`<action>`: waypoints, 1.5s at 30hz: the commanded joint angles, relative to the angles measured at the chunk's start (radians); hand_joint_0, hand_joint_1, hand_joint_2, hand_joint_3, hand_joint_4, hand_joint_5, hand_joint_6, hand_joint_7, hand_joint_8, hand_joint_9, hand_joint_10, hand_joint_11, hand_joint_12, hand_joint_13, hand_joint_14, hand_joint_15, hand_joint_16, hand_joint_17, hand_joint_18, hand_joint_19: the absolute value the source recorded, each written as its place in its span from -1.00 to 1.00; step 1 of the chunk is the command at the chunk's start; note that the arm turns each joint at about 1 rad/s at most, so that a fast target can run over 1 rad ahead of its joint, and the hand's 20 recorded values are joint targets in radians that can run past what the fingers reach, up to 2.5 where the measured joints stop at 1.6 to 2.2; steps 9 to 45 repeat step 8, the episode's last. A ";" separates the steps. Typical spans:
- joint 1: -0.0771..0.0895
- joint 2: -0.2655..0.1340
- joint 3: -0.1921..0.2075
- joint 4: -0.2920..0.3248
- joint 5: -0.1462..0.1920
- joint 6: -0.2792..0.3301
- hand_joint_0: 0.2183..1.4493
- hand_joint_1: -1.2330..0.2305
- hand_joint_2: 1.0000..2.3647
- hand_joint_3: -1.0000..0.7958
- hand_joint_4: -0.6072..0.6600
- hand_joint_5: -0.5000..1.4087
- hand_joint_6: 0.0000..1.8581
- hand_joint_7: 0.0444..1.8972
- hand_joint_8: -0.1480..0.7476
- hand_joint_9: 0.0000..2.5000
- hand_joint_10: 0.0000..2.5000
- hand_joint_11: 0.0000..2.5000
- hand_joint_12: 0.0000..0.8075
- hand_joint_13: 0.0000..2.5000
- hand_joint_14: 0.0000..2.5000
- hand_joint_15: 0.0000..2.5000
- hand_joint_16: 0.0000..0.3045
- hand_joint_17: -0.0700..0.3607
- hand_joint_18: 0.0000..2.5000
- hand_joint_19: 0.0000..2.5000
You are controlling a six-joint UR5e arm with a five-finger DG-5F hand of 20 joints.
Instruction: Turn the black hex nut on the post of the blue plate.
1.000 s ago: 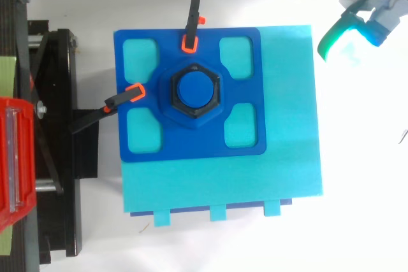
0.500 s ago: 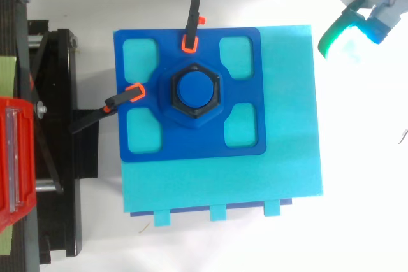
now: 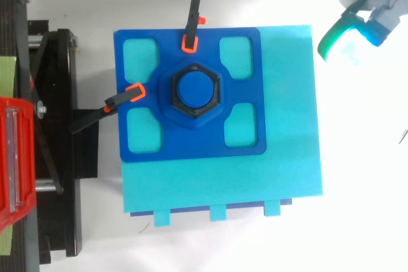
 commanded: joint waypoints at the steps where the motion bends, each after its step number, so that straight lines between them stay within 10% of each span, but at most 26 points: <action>1: 0.000 0.000 0.000 -0.001 0.000 0.000 -0.48 0.32 -1.00 -0.44 0.22 -0.73 -0.46 -0.26 -0.11 -0.79 -1.00 -1.00 -0.12 -0.82 -1.00 -0.99 -0.64 -0.10 -0.75 -0.72; 45: 0.000 0.000 -0.001 0.001 0.000 0.000 -0.48 0.31 -1.00 -0.44 0.22 -0.73 -0.46 -0.26 -0.10 -0.79 -1.00 -1.00 -0.12 -0.82 -1.00 -0.99 -0.64 -0.10 -0.75 -0.72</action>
